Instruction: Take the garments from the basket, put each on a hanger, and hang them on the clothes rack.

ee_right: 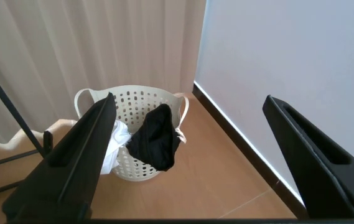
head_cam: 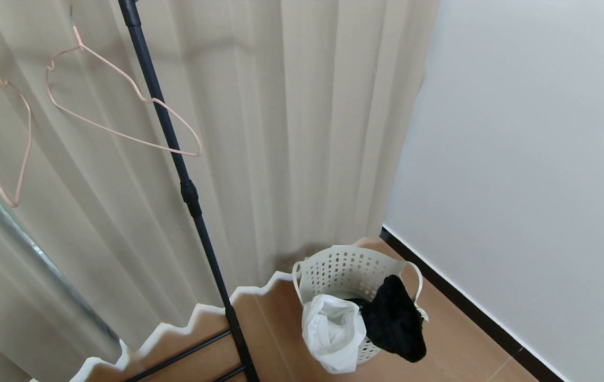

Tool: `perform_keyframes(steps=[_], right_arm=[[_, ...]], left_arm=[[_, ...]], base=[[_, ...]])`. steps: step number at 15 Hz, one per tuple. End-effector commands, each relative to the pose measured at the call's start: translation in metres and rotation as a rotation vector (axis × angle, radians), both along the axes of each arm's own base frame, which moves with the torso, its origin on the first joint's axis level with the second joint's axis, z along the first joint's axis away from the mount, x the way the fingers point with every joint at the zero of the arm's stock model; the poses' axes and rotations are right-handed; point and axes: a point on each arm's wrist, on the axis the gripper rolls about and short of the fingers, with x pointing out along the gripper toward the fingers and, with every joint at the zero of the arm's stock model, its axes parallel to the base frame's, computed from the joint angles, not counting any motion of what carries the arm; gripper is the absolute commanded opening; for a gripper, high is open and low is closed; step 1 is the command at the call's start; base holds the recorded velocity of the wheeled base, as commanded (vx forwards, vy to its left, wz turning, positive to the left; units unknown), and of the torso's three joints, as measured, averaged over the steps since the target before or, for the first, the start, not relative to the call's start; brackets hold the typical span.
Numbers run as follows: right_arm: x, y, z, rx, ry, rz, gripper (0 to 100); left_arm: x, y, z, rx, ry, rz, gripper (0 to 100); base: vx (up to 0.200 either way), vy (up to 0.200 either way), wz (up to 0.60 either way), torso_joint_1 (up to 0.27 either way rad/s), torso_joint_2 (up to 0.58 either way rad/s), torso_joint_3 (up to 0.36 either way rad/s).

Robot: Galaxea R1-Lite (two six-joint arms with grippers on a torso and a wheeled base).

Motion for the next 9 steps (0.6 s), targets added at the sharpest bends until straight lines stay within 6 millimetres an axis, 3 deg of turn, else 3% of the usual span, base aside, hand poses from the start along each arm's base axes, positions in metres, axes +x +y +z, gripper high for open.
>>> perform_keyframes(steps=[1, 9], right_arm=[[0.0001, 0.0, 0.0, 0.0, 0.002, 0.001, 100], [0.0001, 0.0, 0.0, 0.0, 0.002, 0.001, 100]], left_arm=[[0.0001, 0.0, 0.0001, 0.001, 0.002, -0.001, 100], [0.0, 0.0, 0.0001, 0.001, 0.0, 0.0, 100]], base=[[0.0, 0.0, 0.0, 0.0, 0.0, 0.0], [0.0, 0.0, 0.0, -0.037, 0.15, -0.063]])
